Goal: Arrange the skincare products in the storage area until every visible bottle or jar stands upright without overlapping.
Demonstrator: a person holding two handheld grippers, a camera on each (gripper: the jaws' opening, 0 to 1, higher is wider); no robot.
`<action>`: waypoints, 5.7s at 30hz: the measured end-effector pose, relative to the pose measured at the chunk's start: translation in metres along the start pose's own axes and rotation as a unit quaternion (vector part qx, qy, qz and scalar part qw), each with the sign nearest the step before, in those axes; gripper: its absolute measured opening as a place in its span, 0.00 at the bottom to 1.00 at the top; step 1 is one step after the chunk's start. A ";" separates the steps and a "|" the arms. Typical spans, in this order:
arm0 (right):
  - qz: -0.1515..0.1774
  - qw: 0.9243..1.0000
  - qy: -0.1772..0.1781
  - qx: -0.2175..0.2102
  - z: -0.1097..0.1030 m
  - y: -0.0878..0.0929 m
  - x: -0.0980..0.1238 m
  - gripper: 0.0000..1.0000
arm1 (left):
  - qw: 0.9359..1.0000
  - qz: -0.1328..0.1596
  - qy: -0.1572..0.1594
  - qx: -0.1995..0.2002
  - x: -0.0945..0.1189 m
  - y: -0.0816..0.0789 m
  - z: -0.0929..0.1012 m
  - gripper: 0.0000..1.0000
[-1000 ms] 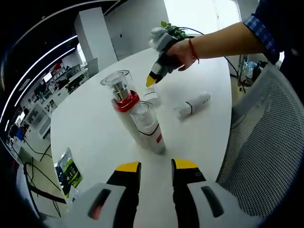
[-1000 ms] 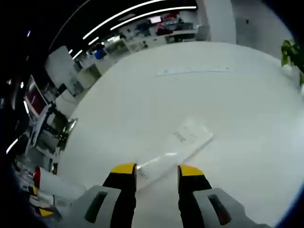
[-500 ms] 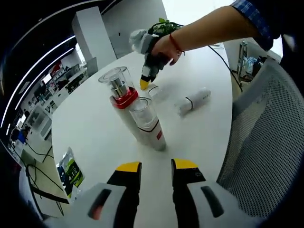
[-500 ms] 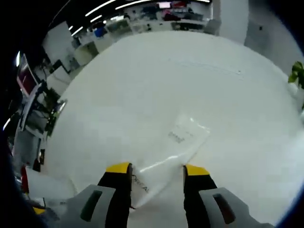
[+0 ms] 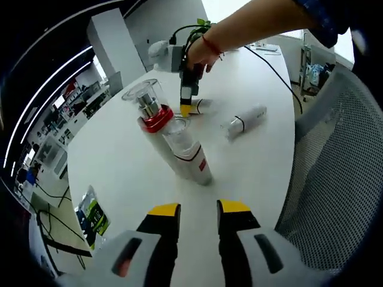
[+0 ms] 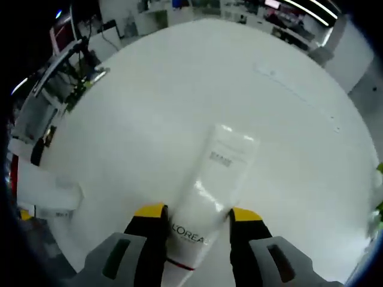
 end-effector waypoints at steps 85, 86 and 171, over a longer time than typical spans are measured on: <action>0.358 0.900 -0.050 0.245 -0.224 0.106 0.157 0.25 | 0.868 0.274 0.303 0.282 0.071 -0.068 0.004 0.19; 0.354 0.902 -0.048 0.244 -0.226 0.104 0.155 0.25 | 0.882 0.259 0.301 0.255 0.068 -0.065 0.008 0.13; 0.341 0.851 -0.174 0.360 -0.272 0.082 0.143 0.07 | 0.985 0.103 0.137 -0.003 0.039 -0.020 0.036 0.24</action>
Point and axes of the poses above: the point that each gripper's makers call its tool centre point, and the gripper's own axes: x roughly backward along the fingers, z roughly to its right, y roughly out of its underside, the point moved 3 cm from there along x, roughly backward along the fingers, and after that the axes turned 13 degrees about -z, right-handed, at the moved point
